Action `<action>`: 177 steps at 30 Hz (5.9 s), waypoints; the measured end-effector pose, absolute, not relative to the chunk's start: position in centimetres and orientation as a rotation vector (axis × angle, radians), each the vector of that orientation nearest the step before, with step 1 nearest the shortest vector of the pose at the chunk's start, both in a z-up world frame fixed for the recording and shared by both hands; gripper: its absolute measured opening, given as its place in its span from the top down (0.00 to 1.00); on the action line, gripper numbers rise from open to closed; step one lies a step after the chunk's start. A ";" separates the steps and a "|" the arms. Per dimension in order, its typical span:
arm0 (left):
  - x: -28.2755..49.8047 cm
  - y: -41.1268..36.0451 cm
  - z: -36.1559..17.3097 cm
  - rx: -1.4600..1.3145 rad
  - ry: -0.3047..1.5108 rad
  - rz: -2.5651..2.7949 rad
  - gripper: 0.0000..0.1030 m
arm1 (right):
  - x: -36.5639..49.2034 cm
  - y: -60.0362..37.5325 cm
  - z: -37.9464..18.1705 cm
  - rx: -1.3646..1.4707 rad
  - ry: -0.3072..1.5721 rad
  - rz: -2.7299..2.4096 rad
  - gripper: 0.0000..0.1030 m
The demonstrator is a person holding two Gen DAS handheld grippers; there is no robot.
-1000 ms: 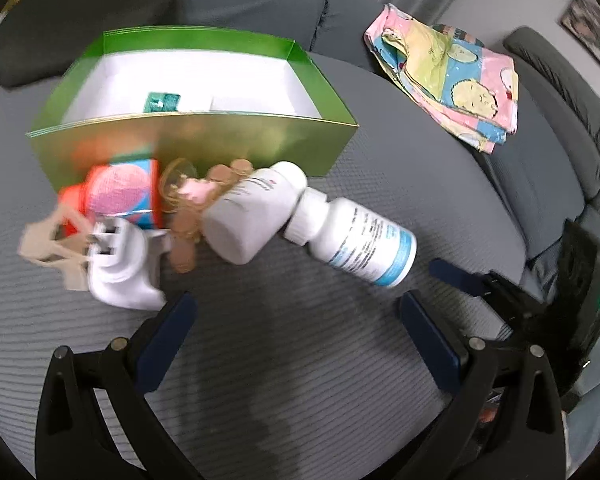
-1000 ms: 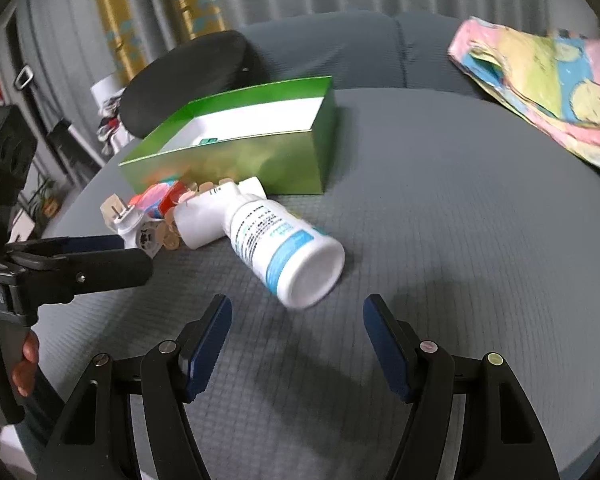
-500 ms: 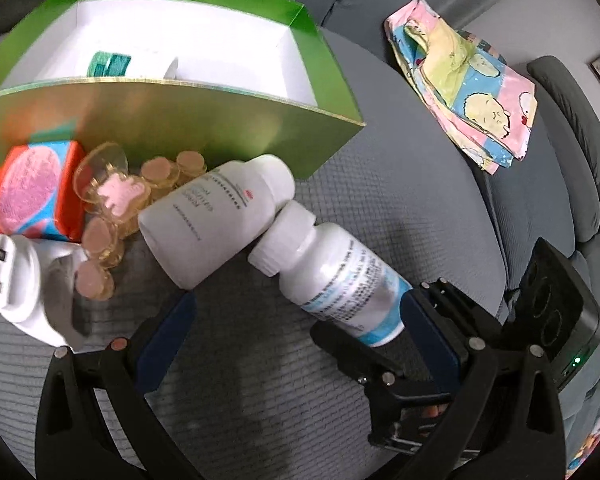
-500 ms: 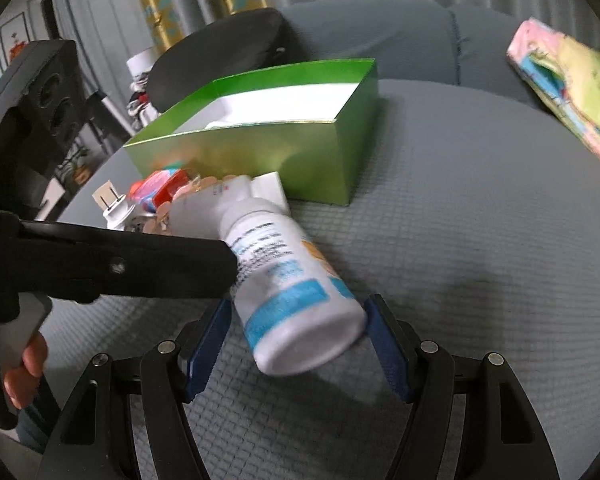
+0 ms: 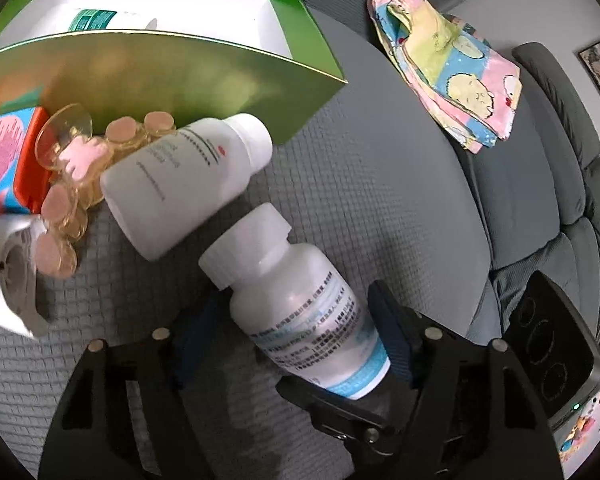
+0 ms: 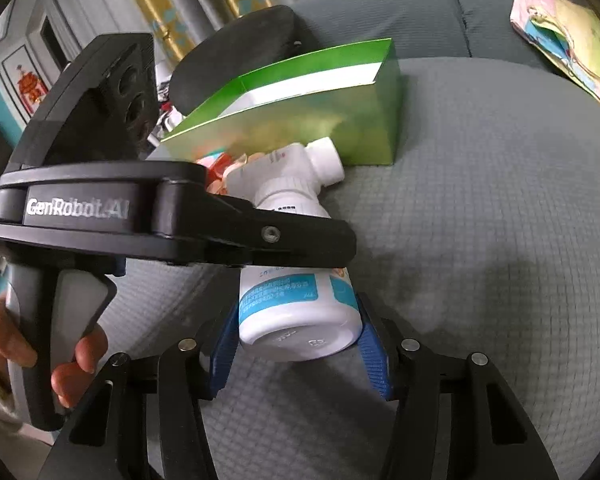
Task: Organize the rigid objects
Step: 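Lift the blue-label bottle with the right tool and carry it over the box, then lower the blue-label bottle into the box and open the right tool, then withdraw the right tool from the box back toward the pile, then move the right tool to the large white bottle and close on it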
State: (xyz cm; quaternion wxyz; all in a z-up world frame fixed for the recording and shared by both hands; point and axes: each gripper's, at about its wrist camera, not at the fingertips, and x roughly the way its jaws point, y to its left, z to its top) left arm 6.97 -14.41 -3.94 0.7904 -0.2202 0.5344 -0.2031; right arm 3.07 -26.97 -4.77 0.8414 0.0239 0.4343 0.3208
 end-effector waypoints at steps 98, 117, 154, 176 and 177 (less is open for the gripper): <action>19.7 1.9 0.4 -0.397 1.013 -0.223 0.20 | 19.6 -8.3 -0.4 -0.081 0.952 0.740 0.45; 13.3 -0.8 4.8 -0.162 0.862 -0.122 0.01 | 11.7 -15.9 3.4 -0.022 0.792 0.635 0.38; -3.6 -5.5 -0.3 -0.276 0.912 -0.047 0.01 | 0.9 -25.7 0.1 0.167 0.861 0.543 0.27; 3.3 -12.2 -2.6 -0.326 0.930 -0.056 0.07 | 9.5 -30.1 -1.3 0.293 0.907 0.630 0.27; 3.5 -12.3 -2.8 -0.318 0.935 -0.050 0.10 | 9.9 -30.2 -1.4 0.302 0.912 0.634 0.27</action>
